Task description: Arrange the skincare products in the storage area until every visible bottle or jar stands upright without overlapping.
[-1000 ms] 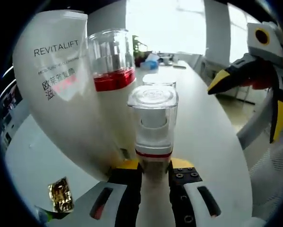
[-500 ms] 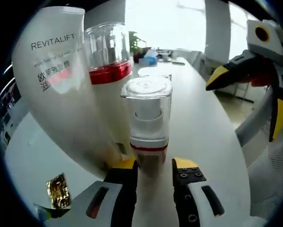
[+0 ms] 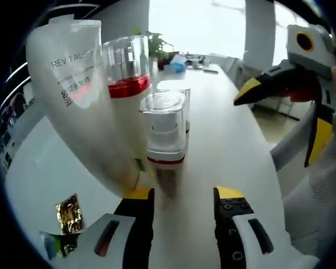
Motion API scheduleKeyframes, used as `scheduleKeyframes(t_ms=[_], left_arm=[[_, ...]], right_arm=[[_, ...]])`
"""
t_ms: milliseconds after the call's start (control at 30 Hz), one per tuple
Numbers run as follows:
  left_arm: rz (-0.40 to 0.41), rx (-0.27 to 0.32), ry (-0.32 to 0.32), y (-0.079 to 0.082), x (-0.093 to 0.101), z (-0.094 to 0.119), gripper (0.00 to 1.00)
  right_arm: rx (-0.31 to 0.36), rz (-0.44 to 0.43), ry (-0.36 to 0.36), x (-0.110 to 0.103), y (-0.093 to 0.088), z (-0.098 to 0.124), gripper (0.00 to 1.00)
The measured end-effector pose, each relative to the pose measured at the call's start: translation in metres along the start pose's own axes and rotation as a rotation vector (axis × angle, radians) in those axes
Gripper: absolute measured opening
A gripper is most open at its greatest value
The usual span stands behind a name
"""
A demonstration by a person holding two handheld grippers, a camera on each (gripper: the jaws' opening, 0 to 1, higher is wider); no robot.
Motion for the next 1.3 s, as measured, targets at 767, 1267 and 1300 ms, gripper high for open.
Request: scheduleKeyframes(t_ms=[767,1267,1300], left_arm=[[0.25,-0.004,0.093,-0.037,0.023,0.069,0.82],[0.424,0.055,0.235,-0.059,0.037,0.114,0.94],[0.428,0.056,0.241,-0.061,0.038,0.117,0.94]], right_arm=[[-0.006,0.035,0.037,-0.006,-0.001,-0.001,0.69],[-0.005,0.059,0.064,-0.011,0.0,-0.001,0.69],[-0.004,0.059,0.065,-0.011,0.0,-0.002,0.69]])
Point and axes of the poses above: the point that each gripper's makers call its tool centre point, and the gripper's own axes: z roughly backward along the fingers, x roughly to its right, y roughly out of its top, the point moved 9 cm from there along z, roughly backward along the fingers
